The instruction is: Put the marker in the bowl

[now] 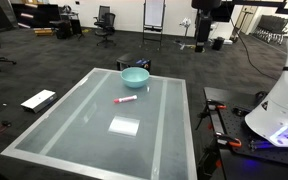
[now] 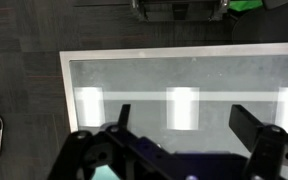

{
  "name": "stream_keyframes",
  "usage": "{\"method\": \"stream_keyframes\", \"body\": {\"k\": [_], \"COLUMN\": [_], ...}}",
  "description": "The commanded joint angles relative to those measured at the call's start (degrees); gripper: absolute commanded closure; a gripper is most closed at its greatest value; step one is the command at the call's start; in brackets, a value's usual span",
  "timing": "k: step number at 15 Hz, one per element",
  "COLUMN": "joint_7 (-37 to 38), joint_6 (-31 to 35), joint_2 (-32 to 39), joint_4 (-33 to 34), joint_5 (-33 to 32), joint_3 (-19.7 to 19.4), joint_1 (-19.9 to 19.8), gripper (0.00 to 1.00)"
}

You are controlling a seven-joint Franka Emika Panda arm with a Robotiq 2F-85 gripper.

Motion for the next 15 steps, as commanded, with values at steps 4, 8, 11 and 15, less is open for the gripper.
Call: {"method": "stream_keyframes", "body": {"k": [4, 8, 11, 15], "joint_7": [-15.1, -22.2, -25.9, -28.8], "joint_6": [-0.5, 4.8, 11.4, 21.8], "joint_2": [5.8, 9.6, 12.4, 16.0], "joint_4": [5.3, 6.0, 5.4, 4.0], "joint_5": [-3.1, -3.9, -3.3, -2.0], "joint_3": [-5.6, -7.6, -8.3, -8.6], "joint_1": [-0.2, 0.0, 0.1, 0.2], "gripper": [0.00, 0.00, 0.00, 0.00]}}
